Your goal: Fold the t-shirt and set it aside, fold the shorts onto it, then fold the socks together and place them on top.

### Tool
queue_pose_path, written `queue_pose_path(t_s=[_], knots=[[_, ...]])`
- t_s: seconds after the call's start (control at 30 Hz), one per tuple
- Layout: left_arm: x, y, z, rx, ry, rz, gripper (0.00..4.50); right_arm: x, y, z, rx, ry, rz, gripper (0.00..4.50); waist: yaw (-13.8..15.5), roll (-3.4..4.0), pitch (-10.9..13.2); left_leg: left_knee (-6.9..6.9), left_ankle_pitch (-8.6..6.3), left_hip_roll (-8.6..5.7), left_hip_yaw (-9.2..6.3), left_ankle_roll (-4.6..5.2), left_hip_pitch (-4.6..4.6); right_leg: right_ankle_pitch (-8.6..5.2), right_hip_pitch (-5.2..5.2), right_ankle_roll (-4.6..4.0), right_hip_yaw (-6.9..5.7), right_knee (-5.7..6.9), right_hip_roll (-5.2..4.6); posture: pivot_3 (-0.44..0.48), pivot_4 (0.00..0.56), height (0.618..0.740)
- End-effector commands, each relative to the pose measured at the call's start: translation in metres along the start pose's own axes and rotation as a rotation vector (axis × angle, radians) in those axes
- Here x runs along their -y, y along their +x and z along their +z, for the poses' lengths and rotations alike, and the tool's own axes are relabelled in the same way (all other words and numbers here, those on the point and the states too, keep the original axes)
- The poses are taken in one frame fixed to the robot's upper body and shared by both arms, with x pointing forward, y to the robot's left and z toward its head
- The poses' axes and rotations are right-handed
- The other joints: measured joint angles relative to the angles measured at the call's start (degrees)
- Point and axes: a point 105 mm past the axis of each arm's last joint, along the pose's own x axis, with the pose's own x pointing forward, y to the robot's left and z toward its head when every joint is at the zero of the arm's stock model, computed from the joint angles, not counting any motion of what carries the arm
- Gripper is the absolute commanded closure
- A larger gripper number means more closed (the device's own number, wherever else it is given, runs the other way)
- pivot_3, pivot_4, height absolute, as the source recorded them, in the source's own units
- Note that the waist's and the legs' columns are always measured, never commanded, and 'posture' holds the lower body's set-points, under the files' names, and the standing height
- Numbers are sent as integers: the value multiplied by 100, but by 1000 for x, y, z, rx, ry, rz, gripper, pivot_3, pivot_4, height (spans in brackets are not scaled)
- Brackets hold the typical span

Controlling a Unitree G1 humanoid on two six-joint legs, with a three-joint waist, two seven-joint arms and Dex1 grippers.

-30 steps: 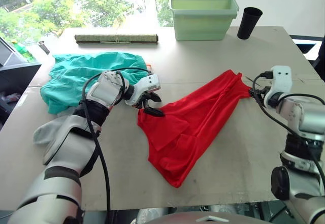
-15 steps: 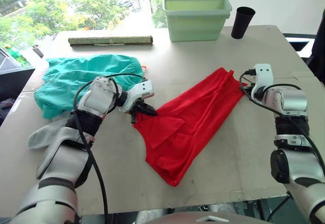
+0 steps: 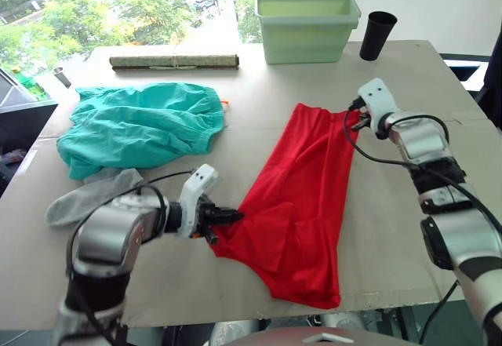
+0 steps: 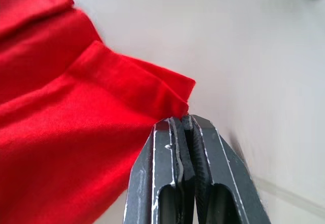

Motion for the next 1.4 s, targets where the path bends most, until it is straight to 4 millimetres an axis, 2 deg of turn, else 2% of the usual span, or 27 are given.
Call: queue_pose_path(t_s=[0.03, 0.27, 0.3, 0.4, 0.43, 0.47, 0.5, 0.57, 0.63, 0.7, 0.73, 0.8, 0.93, 1.1, 1.27, 1.4], knots=[[11, -3, -1, 93, -26, 108, 4439, 1, 7, 24, 79, -94, -2, 4500, 2, -1, 0, 0, 1, 0, -2, -3, 0, 0, 4, 0, 1, 1, -1, 0, 150, 731], [20, 3, -4, 176, -70, 187, 4439, -9, 14, 40, 101, -188, 56, 4500, 7, -1, -1, -3, 6, -1, -7, -14, 2, 1, 8, -6, -1, 0, -15, 0, 150, 731], [22, -1, 1, 203, -64, 157, 4479, -11, 13, 42, 117, -177, 84, 4204, 0, -1, -1, -3, 7, 0, -8, -16, 3, 2, 7, -7, -1, 0, -14, 0, 150, 731], [11, -22, 11, 211, 1, 125, 3527, -13, 5, 49, 193, -135, 170, 3163, -17, 0, 0, -7, 9, 3, -12, -20, 3, 2, 7, -9, -7, -1, -8, 0, 150, 731], [15, -28, 15, 220, 43, 55, 3148, -12, -1, 52, 240, -132, 190, 2702, -12, 2, -1, -8, 12, 5, -16, -24, 2, 2, 6, -10, -10, -2, -6, 0, 150, 731], [21, -35, 19, 223, 88, -27, 2525, -14, -13, 56, 301, -128, 227, 2138, 6, 1, -1, -12, 13, 4, -18, -27, 3, 2, 6, -11, -12, -3, -3, 0, 150, 731], [27, -42, 19, 195, 175, -103, 2055, -22, -33, 59, 384, -142, 288, 1682, 43, 1, -2, -15, 13, 5, -26, -27, 0, 2, 5, -11, -18, -13, -5, 0, 150, 731], [33, -49, 15, 134, 285, -193, 1094, -38, -67, 59, 467, -170, 375, 1670, 87, 5, -1, -20, 11, 5, -42, -29, -7, 1, 9, -11, -30, -40, -21, 0, 150, 731], [37, -53, 15, 103, 397, -273, 1094, -53, -105, 55, 530, -187, 445, 1670, 118, 12, 2, -36, 10, 0, -34, -28, -8, 1, 6, -11, -24, -55, -31, 0, 150, 731], [39, -56, 12, 61, 534, -365, 1094, -80, -152, 41, 570, -240, 576, 1670, 160, 16, 3, -58, 4, -2, -25, -36, -9, 0, -1, -12, -19, -63, -39, 0, 150, 731], [39, -56, 9, 36, 584, -395, 1094, -90, -167, 35, 574, -260, 620, 1670, 180, 16, 3, -69, 1, -3, -25, -38, -8, 0, -3, -12, -21, -66, -43, 0, 150, 731], [33, -53, 1, -22, 742, -456, 1094, -116, -200, 7, 515, -340, 755, 1670, 213, 18, -1, -78, -17, 1, -24, -23, -7, -11, -3, -32, -22, -72, -47, 0, 150, 731], [26, -40, -4, -39, 889, -522, 1094, -145, -238, -32, 391, -392, 922, 1670, 271, 16, -4, -79, -21, 10, -13, -21, -7, -13, 0, -37, -18, -85, -54, 0, 150, 731], [15, -24, -15, -59, 971, -542, 1094, -161, -254, -64, 309, -483, 951, 1670, 278, 5, -6, -59, -20, 16, -9, -16, -10, -10, 8, -40, -22, -87, -56, 0, 150, 731], [0, -14, -26, -96, 960, -511, 1094, -171, -262, -95, 229, -526, 972, 1670, 284, 2, -7, -50, -10, 20, -9, 12, -15, -10, 8, -39, -31, -91, -53, 0, 150, 731], [-7, -4, -31, -103, 961, -455, 1094, -172, -256, -119, 156, -567, 951, 1670, 283, 0, -8, -39, -11, 24, -10, 14, -16, -10, 10, -38, -34, -89, -45, 0, 150, 731]])
